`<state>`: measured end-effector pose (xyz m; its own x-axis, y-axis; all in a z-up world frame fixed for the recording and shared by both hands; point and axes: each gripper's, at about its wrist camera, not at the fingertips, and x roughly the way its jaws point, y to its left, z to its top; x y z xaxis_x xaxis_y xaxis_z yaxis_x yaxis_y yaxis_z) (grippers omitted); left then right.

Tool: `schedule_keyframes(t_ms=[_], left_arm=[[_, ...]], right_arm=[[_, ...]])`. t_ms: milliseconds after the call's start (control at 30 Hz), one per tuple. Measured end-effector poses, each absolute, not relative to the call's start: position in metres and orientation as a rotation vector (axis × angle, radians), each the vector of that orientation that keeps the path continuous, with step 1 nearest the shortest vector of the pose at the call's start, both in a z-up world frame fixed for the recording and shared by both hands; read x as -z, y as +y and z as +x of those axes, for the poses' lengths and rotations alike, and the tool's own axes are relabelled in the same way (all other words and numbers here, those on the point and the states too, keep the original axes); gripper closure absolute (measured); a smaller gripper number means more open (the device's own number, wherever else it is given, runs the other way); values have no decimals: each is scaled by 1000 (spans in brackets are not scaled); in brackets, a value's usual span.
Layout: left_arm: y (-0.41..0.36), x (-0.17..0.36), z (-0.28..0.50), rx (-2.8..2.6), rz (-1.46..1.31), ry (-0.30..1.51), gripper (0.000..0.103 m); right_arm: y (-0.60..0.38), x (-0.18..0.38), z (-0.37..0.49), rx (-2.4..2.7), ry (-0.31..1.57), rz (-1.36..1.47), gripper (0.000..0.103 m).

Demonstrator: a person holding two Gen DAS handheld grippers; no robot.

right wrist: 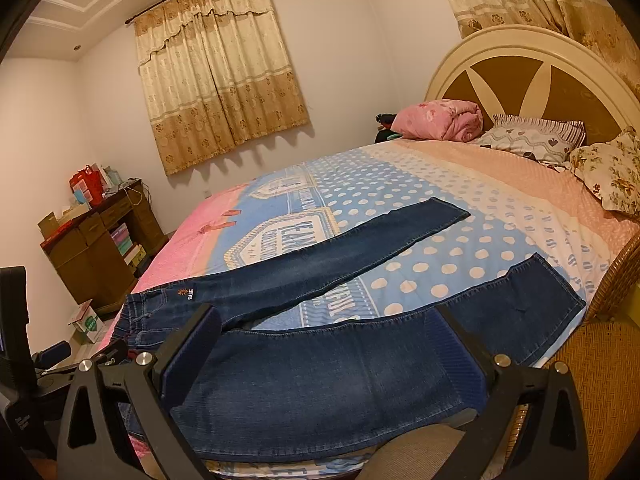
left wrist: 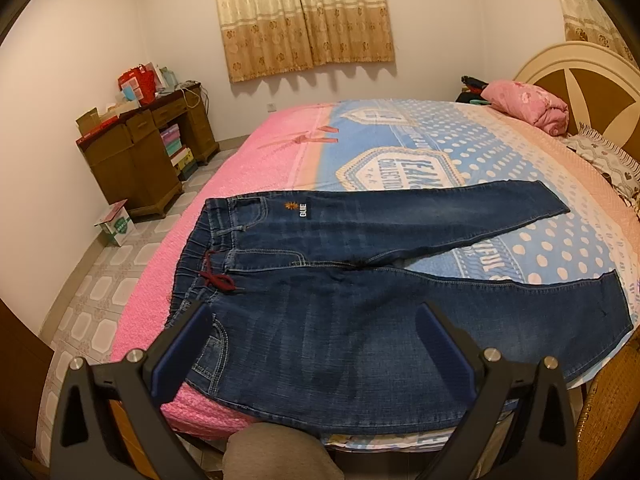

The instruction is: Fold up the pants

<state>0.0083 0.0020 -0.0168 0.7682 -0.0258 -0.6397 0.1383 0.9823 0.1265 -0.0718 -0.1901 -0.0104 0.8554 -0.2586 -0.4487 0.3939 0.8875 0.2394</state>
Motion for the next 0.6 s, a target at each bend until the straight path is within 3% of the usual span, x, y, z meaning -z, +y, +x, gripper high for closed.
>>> schedule_keyframes(t_ms=[600], left_arm=[[-2, 24, 13, 98, 162, 709, 0]], right_arm=[[-193, 11, -69, 354, 433, 340, 1]])
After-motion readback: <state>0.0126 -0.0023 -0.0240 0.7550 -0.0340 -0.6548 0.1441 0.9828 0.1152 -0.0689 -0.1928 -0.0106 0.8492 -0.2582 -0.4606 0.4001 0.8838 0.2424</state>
